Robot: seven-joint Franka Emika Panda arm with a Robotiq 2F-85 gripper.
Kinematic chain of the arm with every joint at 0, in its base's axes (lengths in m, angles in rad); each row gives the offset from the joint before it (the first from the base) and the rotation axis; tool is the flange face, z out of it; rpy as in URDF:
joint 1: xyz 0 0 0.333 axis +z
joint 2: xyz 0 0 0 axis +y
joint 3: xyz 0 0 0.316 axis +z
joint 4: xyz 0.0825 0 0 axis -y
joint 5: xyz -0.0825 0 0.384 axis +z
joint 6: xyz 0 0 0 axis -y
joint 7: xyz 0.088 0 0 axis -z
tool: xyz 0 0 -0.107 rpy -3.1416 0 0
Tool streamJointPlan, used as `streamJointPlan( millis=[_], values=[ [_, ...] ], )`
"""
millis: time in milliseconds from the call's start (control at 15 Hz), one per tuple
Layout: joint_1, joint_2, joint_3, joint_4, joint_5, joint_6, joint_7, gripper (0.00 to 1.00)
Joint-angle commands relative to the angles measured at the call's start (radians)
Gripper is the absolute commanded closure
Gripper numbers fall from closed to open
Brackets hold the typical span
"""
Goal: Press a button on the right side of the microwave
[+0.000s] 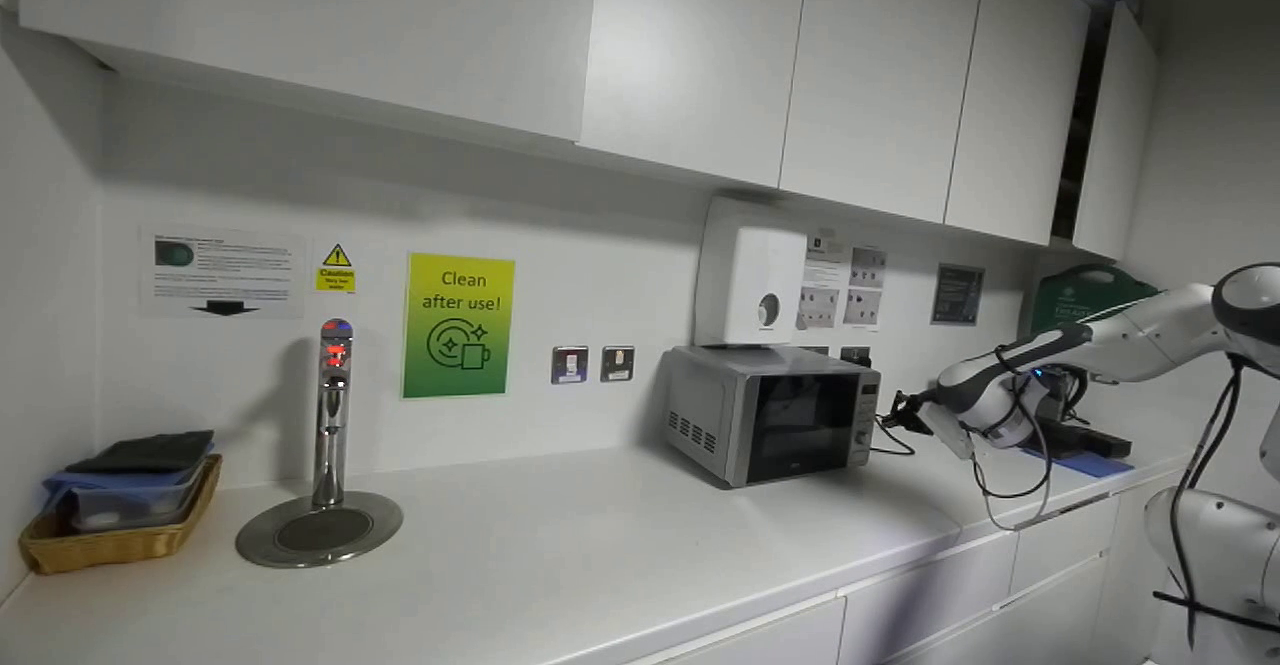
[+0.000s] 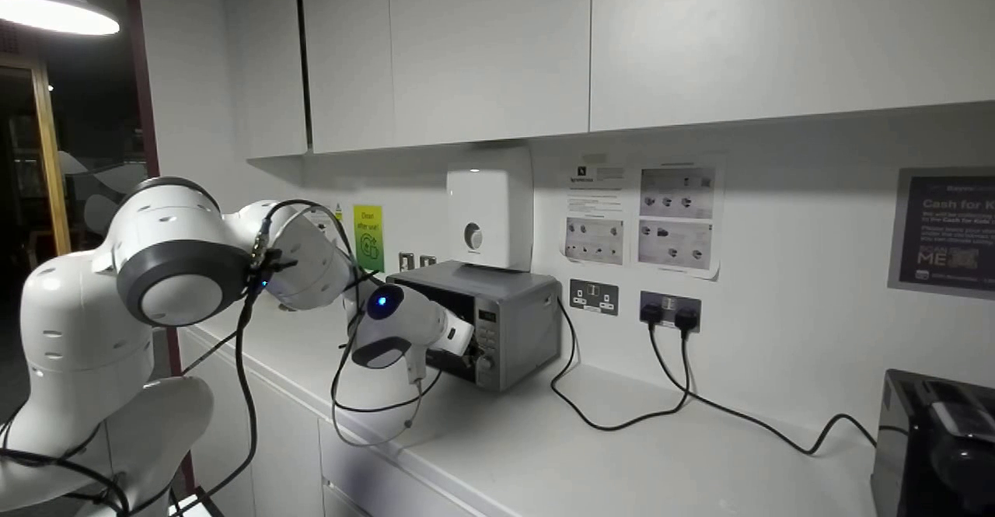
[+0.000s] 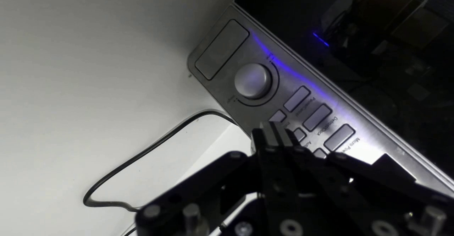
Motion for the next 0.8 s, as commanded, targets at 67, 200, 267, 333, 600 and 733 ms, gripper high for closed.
streamJointPlan(
  millis=[67,200,267,333,600,733],
  values=[
    [0.047,0.000,-0.040,0.040,-0.012,-0.004,0.025,1.00],
    [0.060,-0.001,-0.051,0.051,-0.011,-0.004,0.025,1.00],
    [0.066,-0.002,-0.055,0.056,-0.010,-0.004,0.025,1.00],
    [0.074,-0.002,-0.062,0.064,-0.009,-0.004,0.025,1.00],
    [0.100,-0.004,-0.089,0.081,-0.012,-0.003,0.016,1.00],
    [0.106,-0.004,-0.099,0.084,-0.014,-0.004,0.012,1.00]
  ],
)
